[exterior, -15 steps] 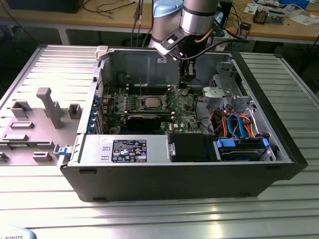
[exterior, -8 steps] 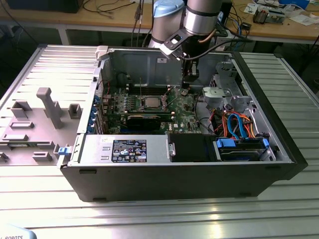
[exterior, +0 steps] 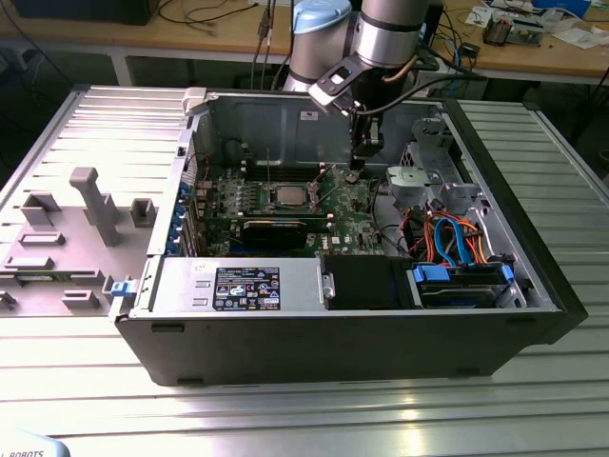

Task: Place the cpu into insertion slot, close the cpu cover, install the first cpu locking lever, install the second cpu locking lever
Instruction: 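Close the cpu cover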

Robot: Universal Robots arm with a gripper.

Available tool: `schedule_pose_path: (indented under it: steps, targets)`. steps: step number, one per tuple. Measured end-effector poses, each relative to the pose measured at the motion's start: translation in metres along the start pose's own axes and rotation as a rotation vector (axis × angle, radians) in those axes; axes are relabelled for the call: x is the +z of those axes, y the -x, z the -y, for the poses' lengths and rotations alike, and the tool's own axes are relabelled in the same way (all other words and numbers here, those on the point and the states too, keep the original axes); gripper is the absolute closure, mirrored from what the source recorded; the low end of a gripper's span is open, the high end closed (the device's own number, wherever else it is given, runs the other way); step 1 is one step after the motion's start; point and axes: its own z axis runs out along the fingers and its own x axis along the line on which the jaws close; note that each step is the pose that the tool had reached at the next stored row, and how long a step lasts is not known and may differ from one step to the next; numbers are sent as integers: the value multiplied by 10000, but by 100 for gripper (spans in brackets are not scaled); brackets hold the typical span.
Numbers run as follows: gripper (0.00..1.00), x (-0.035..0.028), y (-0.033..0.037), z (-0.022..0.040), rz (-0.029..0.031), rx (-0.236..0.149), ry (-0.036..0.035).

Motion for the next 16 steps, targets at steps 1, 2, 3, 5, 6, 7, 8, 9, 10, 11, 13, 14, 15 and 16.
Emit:
schedule_pose_path:
  steps: [1,2,3,5,6,7,8,9,10,11,13,14,15,16]
  targets:
    - [89,0,0,-14,-1,0,0]
    - [89,0,0,-30,0,1,1]
    - [89,0,0,-42,-1,0,1]
    - [89,-1,0,-54,0,-1,0]
    - [89,-1,0,-64,0,0,0]
    - [89,-1,0,-72,0,0,0]
    - [89,-1,0,-79,-1,0,0]
    - [89,0,0,-84,1,0,0]
    - [89,5,0,-84,-1,0,0]
    - [89,12,0,-84,1,1,0]
    - [89,60,-1,-86,-1,-1,7]
    - [89,82,-2,-87,-1,-1,10]
    - [89,100,-2,-87,-1,-1,11]
    - [89,118,-2,-87,0,1,14]
